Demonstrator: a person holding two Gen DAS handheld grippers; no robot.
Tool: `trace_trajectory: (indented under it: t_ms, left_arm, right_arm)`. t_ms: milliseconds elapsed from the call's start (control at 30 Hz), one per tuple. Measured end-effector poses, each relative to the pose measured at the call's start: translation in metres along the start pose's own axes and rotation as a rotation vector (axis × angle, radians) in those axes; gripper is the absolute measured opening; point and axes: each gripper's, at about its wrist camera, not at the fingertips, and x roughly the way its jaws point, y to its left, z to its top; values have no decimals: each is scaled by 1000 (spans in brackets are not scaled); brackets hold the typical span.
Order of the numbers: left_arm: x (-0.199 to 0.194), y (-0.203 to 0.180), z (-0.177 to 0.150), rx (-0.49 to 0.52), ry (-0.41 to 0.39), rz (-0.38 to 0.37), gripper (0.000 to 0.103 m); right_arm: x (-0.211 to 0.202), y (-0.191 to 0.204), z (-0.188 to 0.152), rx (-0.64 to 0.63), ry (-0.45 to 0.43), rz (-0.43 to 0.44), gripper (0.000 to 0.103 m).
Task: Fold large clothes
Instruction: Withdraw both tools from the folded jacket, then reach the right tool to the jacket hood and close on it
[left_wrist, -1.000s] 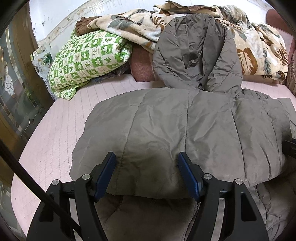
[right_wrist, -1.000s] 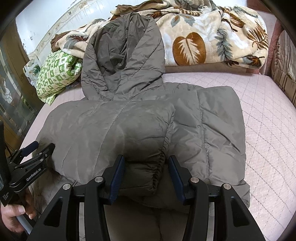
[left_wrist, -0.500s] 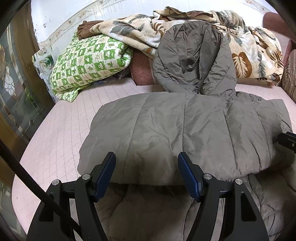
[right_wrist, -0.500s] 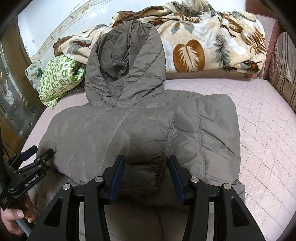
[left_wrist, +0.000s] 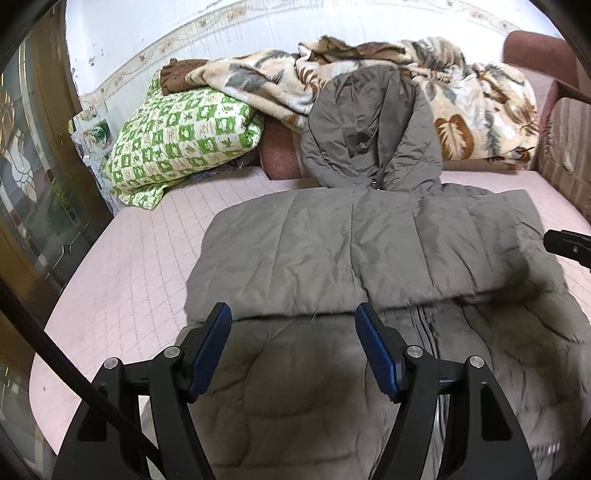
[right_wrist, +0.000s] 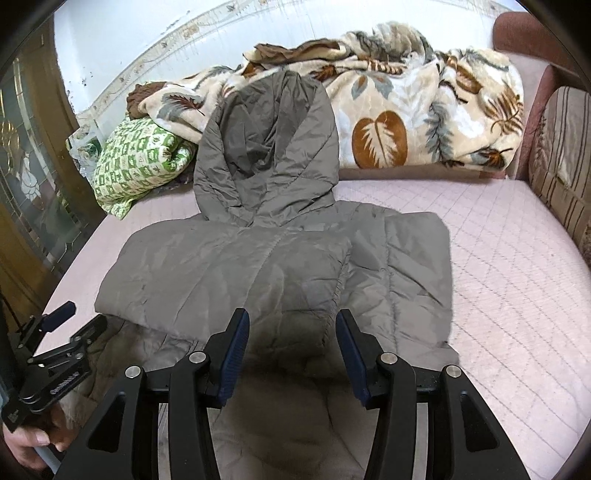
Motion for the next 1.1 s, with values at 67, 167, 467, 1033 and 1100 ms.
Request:
trace_trajectory:
  t_ms: [67, 167, 467, 1033, 1100]
  left_arm:
    - [-8, 11, -6, -6, -10, -11, 71]
    - [-13, 34, -7, -45, -19, -35, 72]
    - [28, 68, 30, -182, -42, -153, 72]
    - [57, 49, 24, -90, -39, -253, 72]
    - [61, 48, 26, -94, -40, -263, 72]
  right_arm:
    - [-10, -2, -7, -10, -5, 4, 52]
    - [-27, -5, -21, -16, -17, -3, 52]
    - [-80, -10, -12, 104, -20, 78, 57]
    - [57, 3, 278, 67, -54, -94, 66]
    - [84, -1, 290, 67, -38, -105, 66]
